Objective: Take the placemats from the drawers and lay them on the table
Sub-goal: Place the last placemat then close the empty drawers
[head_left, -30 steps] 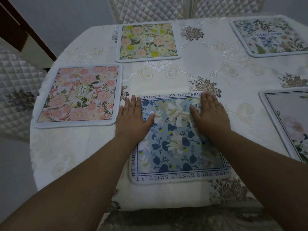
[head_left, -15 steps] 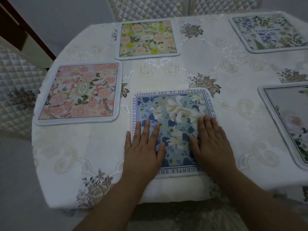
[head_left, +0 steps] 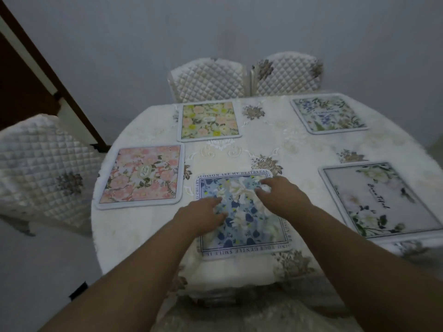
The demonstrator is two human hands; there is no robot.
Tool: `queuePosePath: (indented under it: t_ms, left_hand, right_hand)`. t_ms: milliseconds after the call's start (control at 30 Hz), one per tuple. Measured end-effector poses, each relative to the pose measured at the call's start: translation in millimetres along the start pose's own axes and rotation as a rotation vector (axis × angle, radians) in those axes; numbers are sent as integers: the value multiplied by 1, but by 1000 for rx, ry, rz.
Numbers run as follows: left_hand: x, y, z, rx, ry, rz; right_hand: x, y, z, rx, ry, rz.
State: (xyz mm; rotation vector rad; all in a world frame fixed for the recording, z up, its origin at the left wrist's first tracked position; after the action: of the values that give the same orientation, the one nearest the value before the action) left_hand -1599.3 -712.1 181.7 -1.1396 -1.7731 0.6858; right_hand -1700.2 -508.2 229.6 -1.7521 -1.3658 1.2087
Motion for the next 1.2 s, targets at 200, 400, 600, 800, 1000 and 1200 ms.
queuePosePath:
  t_ms: [200, 400, 600, 800, 1000, 1200]
  left_hand:
    - [82, -91, -110, 199, 123, 22]
    - [145, -148, -200, 371, 223, 157]
    - [152, -156, -229, 376, 223, 130]
    - [166, -169, -238, 379, 356, 120]
    - [184, -182, -250, 354, 538, 179]
    - [198, -178, -264, 309, 734, 244]
  right_hand:
    - [-14, -83, -111, 64, -52, 10]
    - [-27, -139, -197, 157, -135, 10]
    - [-13, -177, -243, 257, -115, 30]
    - [9, -189, -273, 317, 26, 93]
    - [11, -197, -323, 407, 143, 159]
    - [25, -185, -377, 501, 316, 199]
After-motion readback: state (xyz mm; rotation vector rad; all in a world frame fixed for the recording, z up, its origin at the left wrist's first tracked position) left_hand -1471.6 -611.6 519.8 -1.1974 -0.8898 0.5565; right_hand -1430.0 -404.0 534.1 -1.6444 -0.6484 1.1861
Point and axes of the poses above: each hand's wrist, its own z-axis towards the middle knuckle, its own y-axis out of the palm, x = y × z, the point moved 9 cm from there along z, towards the middle knuckle, and after that the axes turned 13 degrees about y, right-handed, at the moved point
